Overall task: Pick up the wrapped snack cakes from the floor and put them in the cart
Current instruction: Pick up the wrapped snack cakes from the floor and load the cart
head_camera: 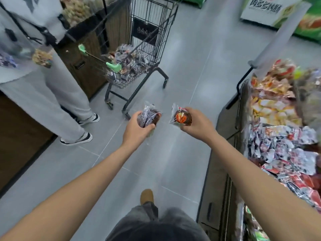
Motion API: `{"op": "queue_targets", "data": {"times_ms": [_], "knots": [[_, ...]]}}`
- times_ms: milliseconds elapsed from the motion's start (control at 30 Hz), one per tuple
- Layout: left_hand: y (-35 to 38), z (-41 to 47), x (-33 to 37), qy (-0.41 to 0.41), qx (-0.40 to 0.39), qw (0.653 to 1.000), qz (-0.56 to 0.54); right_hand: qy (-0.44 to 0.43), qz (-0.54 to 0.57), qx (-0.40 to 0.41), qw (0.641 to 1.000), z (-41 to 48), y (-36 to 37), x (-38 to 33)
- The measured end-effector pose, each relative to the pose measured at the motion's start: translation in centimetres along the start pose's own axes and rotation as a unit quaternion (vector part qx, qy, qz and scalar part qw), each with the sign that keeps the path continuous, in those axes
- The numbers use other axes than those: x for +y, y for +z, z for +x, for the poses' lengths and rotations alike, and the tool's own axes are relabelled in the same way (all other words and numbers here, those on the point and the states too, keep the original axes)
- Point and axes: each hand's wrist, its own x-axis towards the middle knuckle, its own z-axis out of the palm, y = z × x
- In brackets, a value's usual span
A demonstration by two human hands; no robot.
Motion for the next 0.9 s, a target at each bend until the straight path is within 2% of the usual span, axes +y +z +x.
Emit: {"op": "queue_targets", "data": {"times_ms": [300,467,600,700,900], "knots": [[8.1,14.2,6.7,0.039,-0.087,0.995,0.031,0.074,0.034,0.049,0.996,10.1,-4.5,7.7],[13.0,23.1,9.0,0.027,-0.099,0.994,0.039,0.081,0.043,0.046,0.995,19.3,-6.7,12.3],[16.3,29.8,11.4,-0.004,-0.099,0.994,0.053,0.069,0.058,0.009,0.996,28.0,-9.4,15.7],[17.9,34.6,13.0,-0.027,-0.087,0.994,0.063,0.055,0.051,-0.017,0.997,34.6,-11.3,17.2],[17.7,41.8,14.7,-0.071,0.002,0.997,0.034,-0.032,0.047,-0.055,0.997,46.8,-13.2,15.9]]}}
